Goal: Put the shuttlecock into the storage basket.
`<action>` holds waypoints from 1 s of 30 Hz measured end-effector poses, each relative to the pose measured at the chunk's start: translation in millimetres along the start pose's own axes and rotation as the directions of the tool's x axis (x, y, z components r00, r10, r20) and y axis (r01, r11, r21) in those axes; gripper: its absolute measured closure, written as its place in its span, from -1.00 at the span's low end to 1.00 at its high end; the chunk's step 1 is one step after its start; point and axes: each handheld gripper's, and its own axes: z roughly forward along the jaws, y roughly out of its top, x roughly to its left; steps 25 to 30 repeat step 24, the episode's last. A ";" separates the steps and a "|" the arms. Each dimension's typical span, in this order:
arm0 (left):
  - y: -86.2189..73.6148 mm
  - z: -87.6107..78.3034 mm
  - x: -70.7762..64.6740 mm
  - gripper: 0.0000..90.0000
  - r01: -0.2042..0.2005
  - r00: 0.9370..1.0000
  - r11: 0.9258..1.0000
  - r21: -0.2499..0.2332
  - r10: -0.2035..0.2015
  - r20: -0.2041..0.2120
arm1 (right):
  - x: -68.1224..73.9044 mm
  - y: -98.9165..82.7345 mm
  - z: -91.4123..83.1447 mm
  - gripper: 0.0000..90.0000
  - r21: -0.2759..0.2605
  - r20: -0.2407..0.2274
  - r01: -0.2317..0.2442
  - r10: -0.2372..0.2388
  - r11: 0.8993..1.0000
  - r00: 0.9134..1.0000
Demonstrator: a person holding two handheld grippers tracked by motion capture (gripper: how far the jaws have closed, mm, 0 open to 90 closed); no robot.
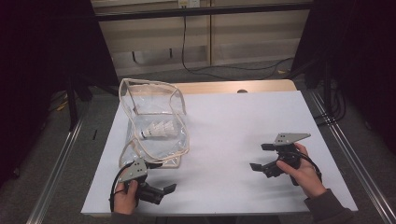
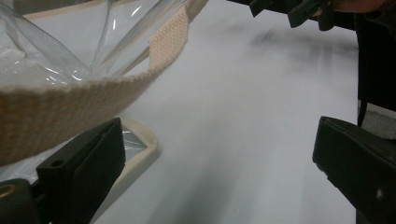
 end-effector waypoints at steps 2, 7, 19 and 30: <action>0.0 0.0 0.0 -0.95 0.000 1.000 1.000 0.000 0.000 0.000 | -0.5 -1.3 -0.1 -0.90 0.005 0.001 0.002 -0.002 1.000 1.000; -0.1 0.0 0.1 -0.95 -0.002 1.000 1.000 0.001 0.002 0.004 | -1.0 -3.4 -1.9 -0.90 0.005 0.002 0.002 -0.002 1.000 1.000; 0.4 0.4 0.2 -0.95 -0.004 1.000 1.000 0.002 0.004 0.002 | -0.5 -6.8 -3.4 -0.90 0.003 -0.002 -0.002 0.002 1.000 1.000; 0.2 0.4 -0.3 -0.95 -0.001 1.000 1.000 -0.001 0.001 0.006 | -0.1 -7.6 -2.3 -0.90 0.005 -0.002 0.003 -0.003 1.000 1.000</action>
